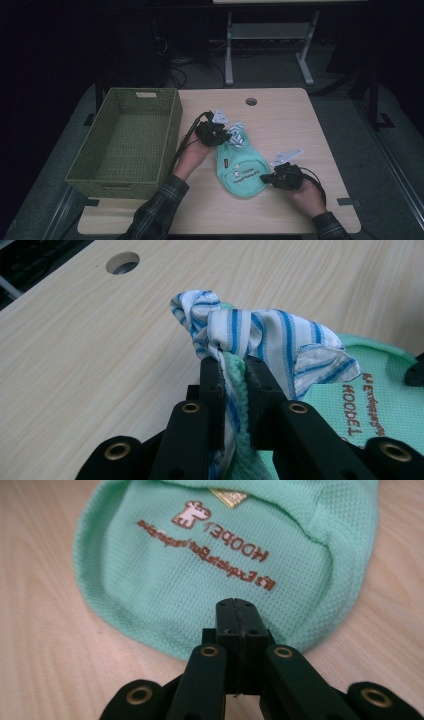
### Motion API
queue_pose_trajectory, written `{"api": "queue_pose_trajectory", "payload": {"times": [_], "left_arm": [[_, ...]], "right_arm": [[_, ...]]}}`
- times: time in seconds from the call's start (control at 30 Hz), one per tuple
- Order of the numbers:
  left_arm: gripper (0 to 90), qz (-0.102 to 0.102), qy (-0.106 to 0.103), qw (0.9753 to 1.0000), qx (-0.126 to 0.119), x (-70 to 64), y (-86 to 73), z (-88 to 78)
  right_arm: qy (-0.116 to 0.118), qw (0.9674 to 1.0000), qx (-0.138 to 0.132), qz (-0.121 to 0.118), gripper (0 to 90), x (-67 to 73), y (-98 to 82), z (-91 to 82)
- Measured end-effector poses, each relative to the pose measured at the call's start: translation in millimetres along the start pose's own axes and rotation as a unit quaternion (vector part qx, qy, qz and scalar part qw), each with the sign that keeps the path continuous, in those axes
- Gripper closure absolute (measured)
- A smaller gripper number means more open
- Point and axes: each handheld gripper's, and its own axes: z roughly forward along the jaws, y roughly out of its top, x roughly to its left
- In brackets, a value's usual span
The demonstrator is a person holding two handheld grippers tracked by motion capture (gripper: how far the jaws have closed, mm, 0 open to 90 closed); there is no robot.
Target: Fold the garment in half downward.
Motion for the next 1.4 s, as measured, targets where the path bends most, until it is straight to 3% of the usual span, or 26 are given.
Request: {"api": "queue_pose_trajectory", "payload": {"times": [0.67,0.87,1.4], "left_arm": [[79.6,0.048,-0.021,0.9986,-0.004,-43.4,6.6,-4.8],[79.3,0.063,-0.021,0.9978,0.007,-53.7,3.6,-1.1],[75.3,0.086,-0.049,0.9946,0.033,-81.9,-3.4,16.4]], "right_arm": [[-0.001,1.0000,0.000,-0.004,89.8,-0.4,2.8,2.4],[-0.002,1.0000,0.000,-0.005,89.8,-0.5,2.7,2.3],[-0.003,0.9999,-0.009,0.003,89.7,-4.5,0.3,-4.5]]}}
